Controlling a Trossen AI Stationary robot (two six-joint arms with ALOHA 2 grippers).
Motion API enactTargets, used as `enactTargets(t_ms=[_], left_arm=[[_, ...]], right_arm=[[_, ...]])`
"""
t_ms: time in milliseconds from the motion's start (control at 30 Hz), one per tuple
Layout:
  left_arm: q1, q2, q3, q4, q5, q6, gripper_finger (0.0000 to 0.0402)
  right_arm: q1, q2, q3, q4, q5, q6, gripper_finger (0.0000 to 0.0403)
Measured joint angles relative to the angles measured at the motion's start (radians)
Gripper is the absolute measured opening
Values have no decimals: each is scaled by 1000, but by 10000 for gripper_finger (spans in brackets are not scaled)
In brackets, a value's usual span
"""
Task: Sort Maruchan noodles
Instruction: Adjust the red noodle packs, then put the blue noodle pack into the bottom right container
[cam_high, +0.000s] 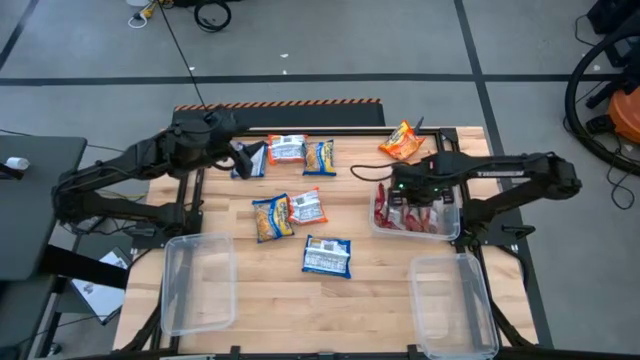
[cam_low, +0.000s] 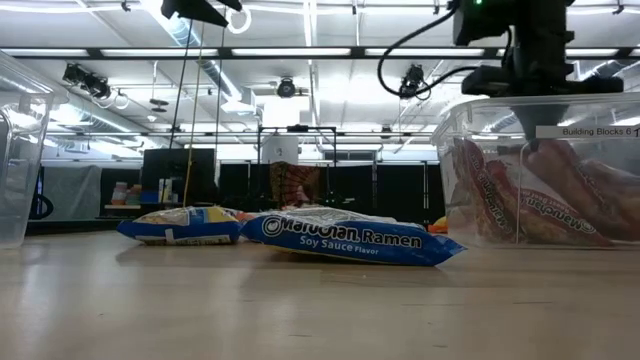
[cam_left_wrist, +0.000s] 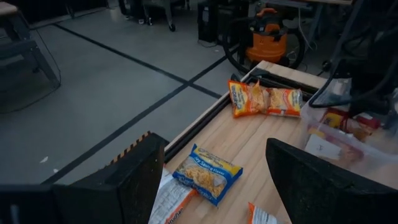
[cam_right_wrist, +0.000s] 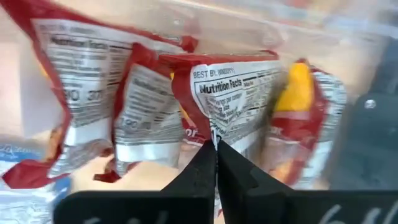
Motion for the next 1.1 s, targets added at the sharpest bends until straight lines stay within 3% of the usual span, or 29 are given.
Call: enactTargets(t_ms=[133,267,567,700,833,1100], left_arm=[[0,-30,0,1,0,0,286],[0,-42,0,0,0,-1,286],[-11,-8,0,-7,124,-7,286],[-66,-4,0,5,148,-32,286],[-160,-4,0,95,150,-90,286],[-344,-6,0,381,138,-177,286]], right_arm=[[-3,-34,-74,2,-19,25,16],[-3,-58,-91,4,-36,0,60],[-4,-124,77,-34,106,-168,164],[-4,-130,172,51,197,-403,182],[-4,-111,234,269,232,-679,184],[54,-15,249,758,115,-1238,183]])
